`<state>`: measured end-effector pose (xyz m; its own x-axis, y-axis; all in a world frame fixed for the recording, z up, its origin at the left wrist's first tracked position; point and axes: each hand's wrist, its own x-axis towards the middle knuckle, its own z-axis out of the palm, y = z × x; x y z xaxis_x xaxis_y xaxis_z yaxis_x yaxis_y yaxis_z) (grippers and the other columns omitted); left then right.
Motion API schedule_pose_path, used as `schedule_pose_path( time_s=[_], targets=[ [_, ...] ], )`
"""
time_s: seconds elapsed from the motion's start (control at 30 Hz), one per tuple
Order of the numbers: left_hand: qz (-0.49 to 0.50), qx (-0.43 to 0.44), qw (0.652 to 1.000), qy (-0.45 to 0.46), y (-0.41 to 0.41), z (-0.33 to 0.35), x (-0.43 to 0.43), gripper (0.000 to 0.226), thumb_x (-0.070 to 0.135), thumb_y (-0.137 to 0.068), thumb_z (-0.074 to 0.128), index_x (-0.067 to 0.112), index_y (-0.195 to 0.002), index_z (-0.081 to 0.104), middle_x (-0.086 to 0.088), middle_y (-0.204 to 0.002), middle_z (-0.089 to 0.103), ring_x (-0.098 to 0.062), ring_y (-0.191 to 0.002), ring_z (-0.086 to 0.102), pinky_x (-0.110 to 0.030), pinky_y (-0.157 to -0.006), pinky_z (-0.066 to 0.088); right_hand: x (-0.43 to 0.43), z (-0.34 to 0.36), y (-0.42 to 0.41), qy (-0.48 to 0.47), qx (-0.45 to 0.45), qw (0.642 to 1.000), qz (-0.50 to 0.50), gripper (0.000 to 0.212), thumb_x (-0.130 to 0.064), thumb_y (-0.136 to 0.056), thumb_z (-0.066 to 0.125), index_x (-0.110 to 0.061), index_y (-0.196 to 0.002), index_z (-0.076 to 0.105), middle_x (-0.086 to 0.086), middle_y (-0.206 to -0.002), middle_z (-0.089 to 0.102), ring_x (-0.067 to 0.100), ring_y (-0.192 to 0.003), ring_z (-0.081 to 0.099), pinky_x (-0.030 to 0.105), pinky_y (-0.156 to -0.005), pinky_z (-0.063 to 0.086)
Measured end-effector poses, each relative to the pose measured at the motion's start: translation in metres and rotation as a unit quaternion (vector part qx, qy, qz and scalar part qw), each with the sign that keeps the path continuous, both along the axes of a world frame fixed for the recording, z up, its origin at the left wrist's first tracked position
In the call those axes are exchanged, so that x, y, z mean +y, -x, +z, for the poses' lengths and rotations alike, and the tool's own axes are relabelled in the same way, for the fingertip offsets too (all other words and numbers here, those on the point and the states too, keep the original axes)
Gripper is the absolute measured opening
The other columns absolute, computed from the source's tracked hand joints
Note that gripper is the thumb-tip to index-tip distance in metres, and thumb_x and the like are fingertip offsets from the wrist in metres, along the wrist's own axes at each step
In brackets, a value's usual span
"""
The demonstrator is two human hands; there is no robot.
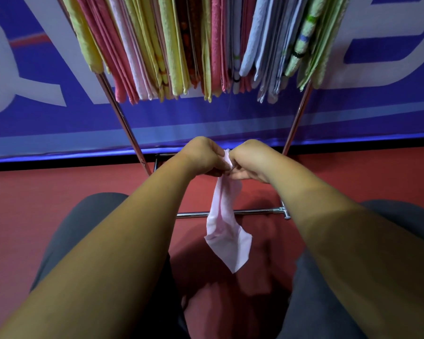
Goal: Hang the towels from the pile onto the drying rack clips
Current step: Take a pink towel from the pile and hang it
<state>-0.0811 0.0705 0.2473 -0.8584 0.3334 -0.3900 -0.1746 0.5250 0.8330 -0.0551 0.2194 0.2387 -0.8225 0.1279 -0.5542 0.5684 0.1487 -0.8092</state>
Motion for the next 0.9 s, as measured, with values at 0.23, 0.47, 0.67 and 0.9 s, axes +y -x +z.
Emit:
schedule_pose_path(
  time_s=[0.23,0.47,0.67,0.9],
  targets=[
    [0.095,-0.061,0.992,-0.062,0.007,0.000,-0.003,0.036,0.000,-0.090,0.081,0.005,-0.118,0.060,-0.029,-0.092,0.078,-0.038,-0.085,0.080,-0.050,-0.086,0.065,0.010,-0.005,-0.004,-0.112,0.091,0.978,0.151,0.032,0.005,-0.084,0.074,-0.015,-0.108,0.081,0.004,-0.085,0.078,0.012,-0.070,0.064,0.023,-0.065,0.054],
    [0.071,-0.040,0.995,-0.057,0.006,0.010,-0.002,0.058,-0.005,-0.095,0.061,0.018,-0.148,0.052,-0.020,-0.091,0.080,-0.031,-0.086,0.081,-0.044,-0.084,0.067,0.013,0.001,-0.003,-0.142,0.131,0.968,0.162,0.020,-0.003,-0.091,0.070,-0.015,-0.101,0.083,0.015,-0.098,0.081,0.014,-0.081,0.071,0.039,-0.087,0.064],
    [0.030,-0.033,0.999,0.004,0.010,0.008,-0.004,0.043,0.000,-0.092,0.051,0.026,-0.121,0.072,-0.006,-0.080,0.074,-0.020,-0.068,0.067,-0.033,-0.071,0.063,0.016,0.006,0.002,-0.193,0.154,0.950,0.190,0.021,-0.022,-0.099,0.063,-0.029,-0.107,0.081,0.008,-0.084,0.078,0.017,-0.067,0.063,0.036,-0.068,0.056],
    [-0.018,-0.028,0.995,0.093,0.016,0.003,-0.009,0.016,0.013,-0.087,0.062,0.023,-0.094,0.072,-0.002,-0.080,0.063,-0.019,-0.069,0.057,-0.031,-0.065,0.054,0.021,0.023,-0.006,-0.250,0.165,0.933,0.200,0.036,-0.014,-0.097,0.058,-0.033,-0.122,0.075,-0.007,-0.117,0.075,0.014,-0.101,0.069,0.023,-0.076,0.053]
  ],
)
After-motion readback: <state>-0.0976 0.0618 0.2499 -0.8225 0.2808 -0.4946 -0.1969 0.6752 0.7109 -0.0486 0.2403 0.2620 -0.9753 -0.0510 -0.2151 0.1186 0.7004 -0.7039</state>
